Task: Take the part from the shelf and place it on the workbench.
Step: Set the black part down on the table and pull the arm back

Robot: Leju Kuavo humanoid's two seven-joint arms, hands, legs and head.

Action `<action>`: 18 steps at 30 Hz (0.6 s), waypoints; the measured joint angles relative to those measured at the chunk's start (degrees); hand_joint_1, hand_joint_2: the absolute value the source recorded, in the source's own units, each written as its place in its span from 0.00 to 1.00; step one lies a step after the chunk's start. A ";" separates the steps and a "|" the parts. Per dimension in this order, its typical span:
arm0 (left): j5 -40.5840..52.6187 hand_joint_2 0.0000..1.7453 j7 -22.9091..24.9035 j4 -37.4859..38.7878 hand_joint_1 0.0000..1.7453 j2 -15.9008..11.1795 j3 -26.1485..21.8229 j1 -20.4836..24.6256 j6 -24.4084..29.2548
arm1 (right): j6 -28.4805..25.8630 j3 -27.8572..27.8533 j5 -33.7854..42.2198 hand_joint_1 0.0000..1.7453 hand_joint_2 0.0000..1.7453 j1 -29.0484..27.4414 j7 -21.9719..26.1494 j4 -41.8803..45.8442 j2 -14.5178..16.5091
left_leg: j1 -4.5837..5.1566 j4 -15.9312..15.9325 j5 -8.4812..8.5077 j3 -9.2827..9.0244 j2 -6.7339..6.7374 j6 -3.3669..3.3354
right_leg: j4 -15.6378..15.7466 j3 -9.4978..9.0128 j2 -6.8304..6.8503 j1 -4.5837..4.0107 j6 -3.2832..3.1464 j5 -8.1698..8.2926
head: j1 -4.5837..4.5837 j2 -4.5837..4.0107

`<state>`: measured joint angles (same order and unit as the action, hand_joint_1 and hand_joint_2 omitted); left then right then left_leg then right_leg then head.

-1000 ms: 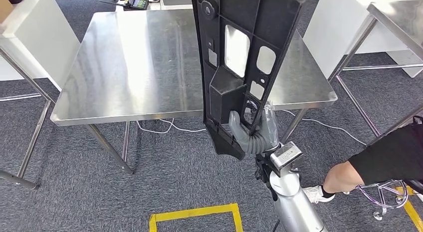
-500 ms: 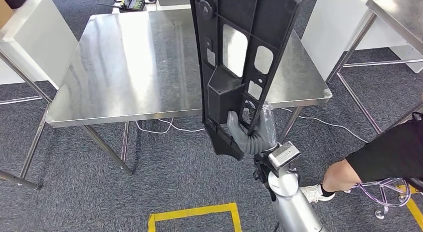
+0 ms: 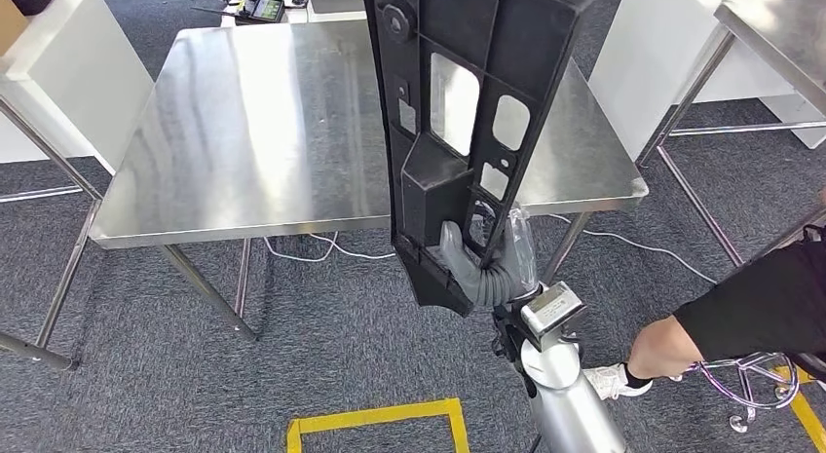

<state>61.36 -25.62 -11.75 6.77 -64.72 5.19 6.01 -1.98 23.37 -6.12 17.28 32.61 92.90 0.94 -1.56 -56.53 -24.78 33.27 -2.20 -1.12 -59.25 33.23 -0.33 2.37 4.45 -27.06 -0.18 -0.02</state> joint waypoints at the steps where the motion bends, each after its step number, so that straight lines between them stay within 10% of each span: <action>1: 0.01 1.00 0.03 -0.01 0.00 -0.03 0.00 0.01 0.02 | 0.03 0.02 -0.05 1.00 1.00 0.04 -0.02 -0.02 -0.01 | 0.02 -0.49 -0.28 0.24 -0.04 0.50 | 1.34 -0.73 -0.13 -0.08 -0.43 0.29 | 0.02 0.01; 5: 0.02 1.00 0.11 0.01 0.00 0.00 0.00 -0.07 -0.02 | 0.08 0.05 -0.09 1.00 1.00 0.31 -0.08 -0.08 0.03 | -0.45 -1.51 -0.87 0.77 0.44 1.42 | 1.01 -0.60 -0.23 -0.32 -2.58 0.32 | -0.01 0.00; 9: 0.01 1.00 0.14 -0.01 0.00 -0.03 0.00 0.00 -0.09 | 0.08 0.04 -0.10 1.00 1.00 0.73 -0.08 -0.16 0.15 | -0.55 -13.94 -6.84 6.91 1.90 1.80 | 1.09 -0.77 0.09 -0.70 -3.57 0.08 | -0.06 0.00; 11: 0.01 1.00 0.20 0.01 0.00 -0.03 0.00 -0.03 -0.11 | 0.08 0.05 -0.10 1.00 1.00 0.72 -0.08 -0.33 0.17 | -0.53 -17.91 -7.27 9.42 1.96 1.56 | 1.07 -0.94 0.24 -1.03 -3.83 -0.11 | -0.05 0.00; 15: 0.01 1.00 0.22 0.01 0.00 -0.09 0.01 0.02 -0.11 | 0.09 0.08 -0.10 1.00 1.00 1.00 -0.08 -0.45 0.42 | 0.15 -5.88 -0.35 4.20 2.17 -0.19 | 1.09 -1.66 0.27 -1.56 -4.10 -0.68 | 0.01 0.01; 18: 0.03 1.00 0.32 -0.01 0.00 -0.11 0.02 0.18 -0.16 | 0.09 0.09 -0.12 1.00 1.00 1.26 -0.09 -0.45 0.45 | 0.99 -2.28 0.04 2.70 2.23 -0.82 | 1.23 -1.51 0.34 -1.70 -3.39 -0.95 | 0.00 0.01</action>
<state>61.39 -25.30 -11.75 6.66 -64.70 5.37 5.85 -1.89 23.46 -6.25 18.54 32.52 92.45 1.40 -0.57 -58.81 -24.74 35.97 0.03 -1.94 -58.02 31.72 0.01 0.67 1.06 -28.01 -0.18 -0.01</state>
